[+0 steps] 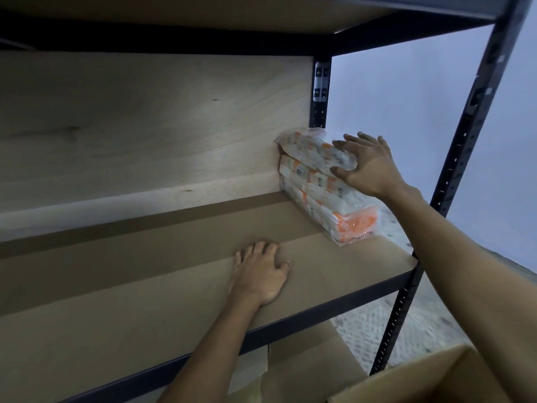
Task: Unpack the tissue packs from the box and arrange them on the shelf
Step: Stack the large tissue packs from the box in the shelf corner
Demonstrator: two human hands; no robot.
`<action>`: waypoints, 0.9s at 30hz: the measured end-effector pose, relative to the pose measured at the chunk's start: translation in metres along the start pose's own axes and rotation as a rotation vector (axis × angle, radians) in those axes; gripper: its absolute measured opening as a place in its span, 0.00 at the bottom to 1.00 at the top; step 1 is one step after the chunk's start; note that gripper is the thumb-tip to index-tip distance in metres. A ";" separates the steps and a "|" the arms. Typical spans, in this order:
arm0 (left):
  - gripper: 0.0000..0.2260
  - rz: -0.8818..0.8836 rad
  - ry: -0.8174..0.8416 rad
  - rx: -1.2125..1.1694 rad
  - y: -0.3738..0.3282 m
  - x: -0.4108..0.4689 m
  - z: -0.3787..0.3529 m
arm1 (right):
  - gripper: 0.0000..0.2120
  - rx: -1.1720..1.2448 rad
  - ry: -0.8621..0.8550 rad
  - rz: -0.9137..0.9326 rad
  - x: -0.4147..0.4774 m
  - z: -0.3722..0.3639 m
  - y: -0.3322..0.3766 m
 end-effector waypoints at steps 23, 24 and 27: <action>0.22 -0.195 -0.210 -0.488 -0.088 -0.119 0.021 | 0.21 0.066 0.118 -0.152 -0.247 0.016 0.036; 0.22 -0.212 -0.217 -0.519 -0.097 -0.132 0.016 | 0.21 0.069 0.120 -0.179 -0.261 0.016 0.032; 0.22 -0.237 -0.151 -0.626 -0.120 -0.168 -0.010 | 0.20 0.066 0.152 -0.276 -0.308 0.009 0.014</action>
Point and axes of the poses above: each hand's wrist, its own x-axis towards the middle knuckle, its own z-axis out of the back of the hand, y = z × x, the point moved 7 cm from there along x, towards the middle knuckle, and after that the axes turned 4 degrees about x, right-handed, at the moved point
